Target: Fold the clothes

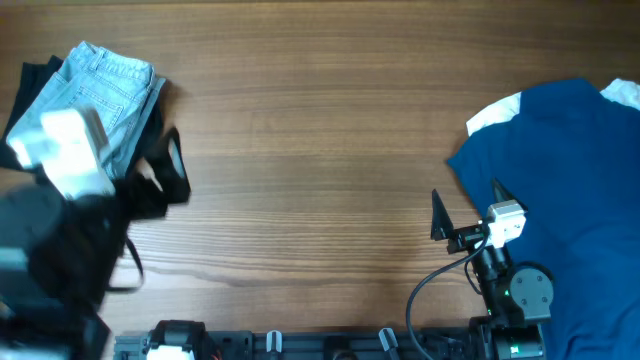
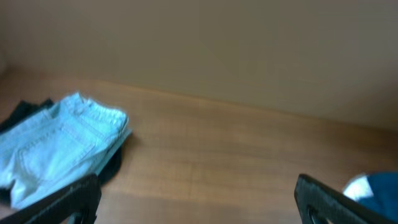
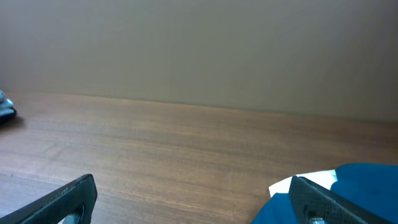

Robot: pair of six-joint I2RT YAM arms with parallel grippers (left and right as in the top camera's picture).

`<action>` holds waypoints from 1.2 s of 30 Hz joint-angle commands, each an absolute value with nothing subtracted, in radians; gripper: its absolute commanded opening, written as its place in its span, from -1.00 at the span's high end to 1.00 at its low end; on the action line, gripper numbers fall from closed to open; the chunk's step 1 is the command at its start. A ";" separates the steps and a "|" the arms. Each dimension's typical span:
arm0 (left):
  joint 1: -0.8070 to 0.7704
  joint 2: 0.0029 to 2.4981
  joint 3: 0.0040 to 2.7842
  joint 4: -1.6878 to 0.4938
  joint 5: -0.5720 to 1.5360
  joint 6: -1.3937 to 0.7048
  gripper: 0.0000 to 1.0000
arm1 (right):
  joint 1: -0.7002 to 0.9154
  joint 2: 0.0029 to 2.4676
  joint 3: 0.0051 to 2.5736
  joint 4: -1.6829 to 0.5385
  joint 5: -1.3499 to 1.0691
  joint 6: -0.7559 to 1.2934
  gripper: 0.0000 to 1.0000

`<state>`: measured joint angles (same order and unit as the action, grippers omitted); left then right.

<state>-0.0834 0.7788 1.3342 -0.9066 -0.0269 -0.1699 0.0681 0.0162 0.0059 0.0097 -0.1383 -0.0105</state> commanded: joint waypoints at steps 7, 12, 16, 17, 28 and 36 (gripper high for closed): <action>-0.087 0.196 0.553 -0.498 -0.036 -0.191 -1.00 | 0.061 0.005 0.005 0.014 -0.150 -0.025 -0.99; -0.087 0.010 0.241 -0.258 -0.035 -0.191 -1.00 | 0.061 0.005 0.005 0.014 -0.150 -0.025 -1.00; -0.087 0.003 0.056 -0.047 -0.024 -0.191 -1.00 | 0.061 0.005 0.005 0.014 -0.150 -0.025 -0.99; -0.087 0.003 0.031 -0.022 -0.020 -0.191 -1.00 | 0.061 0.005 0.005 0.014 -0.150 -0.025 -0.99; -0.087 0.006 0.006 -0.072 -0.001 -0.191 -1.00 | 0.061 0.005 0.005 0.014 -0.150 -0.025 -0.99; -0.087 0.006 0.006 -0.072 -0.001 -0.191 -1.00 | 0.061 0.005 0.005 0.014 -0.150 -0.025 -0.99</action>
